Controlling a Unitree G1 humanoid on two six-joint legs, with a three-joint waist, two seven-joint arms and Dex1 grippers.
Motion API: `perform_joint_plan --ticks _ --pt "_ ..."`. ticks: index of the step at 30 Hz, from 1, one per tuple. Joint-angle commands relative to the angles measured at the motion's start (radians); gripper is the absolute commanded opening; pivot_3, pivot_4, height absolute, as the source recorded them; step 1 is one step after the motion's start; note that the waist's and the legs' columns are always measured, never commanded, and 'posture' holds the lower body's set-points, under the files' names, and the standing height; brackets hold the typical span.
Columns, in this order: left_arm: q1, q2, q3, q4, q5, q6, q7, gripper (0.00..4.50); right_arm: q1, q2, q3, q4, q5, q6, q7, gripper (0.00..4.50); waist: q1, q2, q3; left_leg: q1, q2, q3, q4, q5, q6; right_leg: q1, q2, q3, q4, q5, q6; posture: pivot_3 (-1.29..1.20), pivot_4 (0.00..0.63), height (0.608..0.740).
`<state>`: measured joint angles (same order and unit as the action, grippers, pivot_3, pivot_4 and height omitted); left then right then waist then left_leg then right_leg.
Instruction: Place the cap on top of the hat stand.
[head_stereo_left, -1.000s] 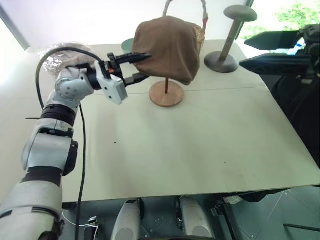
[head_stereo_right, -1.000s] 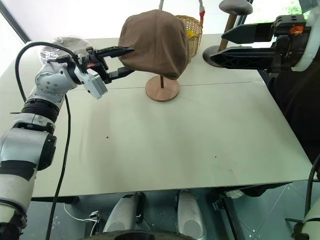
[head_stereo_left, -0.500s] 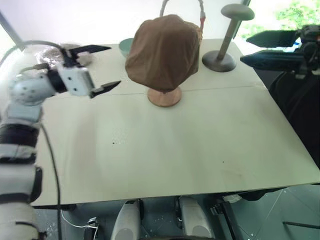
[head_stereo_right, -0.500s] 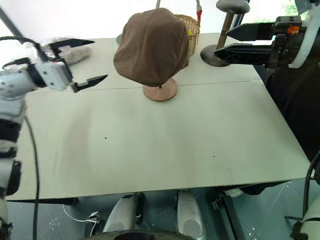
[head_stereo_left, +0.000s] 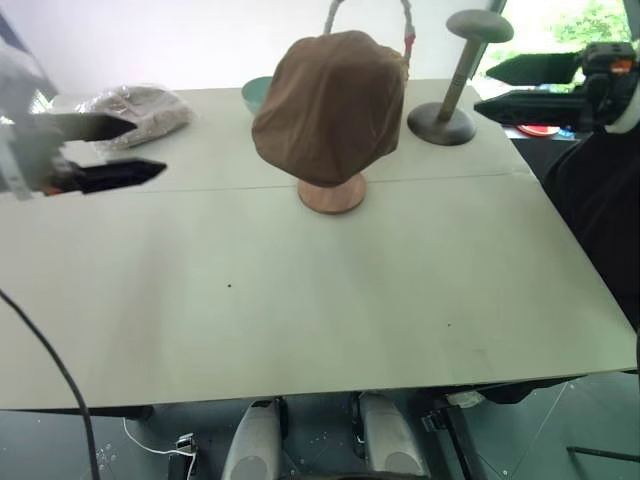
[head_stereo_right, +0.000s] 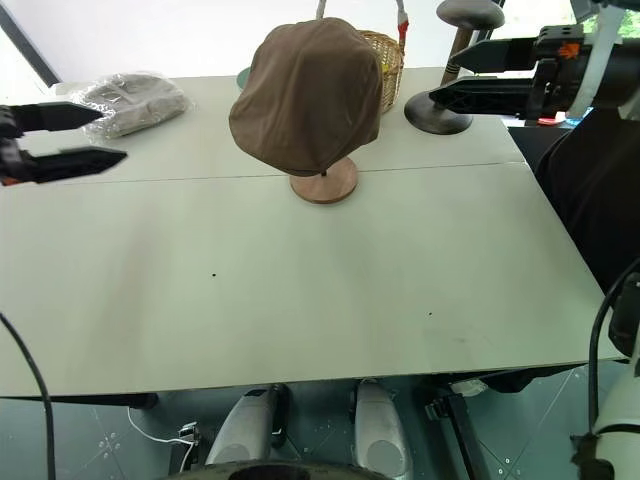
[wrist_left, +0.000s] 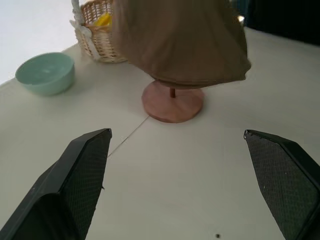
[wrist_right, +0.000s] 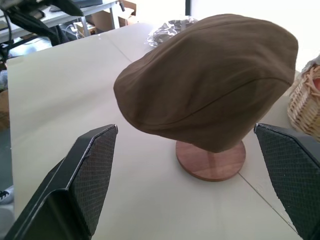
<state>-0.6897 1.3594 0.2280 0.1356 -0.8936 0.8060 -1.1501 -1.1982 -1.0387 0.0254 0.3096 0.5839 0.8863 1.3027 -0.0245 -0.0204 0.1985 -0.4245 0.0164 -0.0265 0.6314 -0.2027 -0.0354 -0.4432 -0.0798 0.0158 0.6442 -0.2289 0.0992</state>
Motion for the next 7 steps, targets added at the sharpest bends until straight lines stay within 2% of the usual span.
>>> perform_joint_plan --ticks 1,7 --pt "-0.043 0.069 0.003 0.050 0.035 0.006 -0.151 4.44 -0.049 -0.002 -0.015 0.014 -0.024 -0.026 0.029 4.50 -0.006 0.000 0.000 0.000 0.000 0.000 0.000 0.000 0.000 0.000 0.000 0.000 0.000 0.000 0.000 0.00 0.150 0.740" --pt "-0.187 0.029 -0.062 0.103 0.107 0.002 -0.200 4.44 -0.055 0.014 -0.017 0.026 -0.051 -0.037 0.049 4.50 -0.011 0.000 0.000 0.000 0.000 0.000 0.000 0.000 0.000 0.000 0.000 0.000 0.000 0.000 0.000 0.00 0.150 0.740"
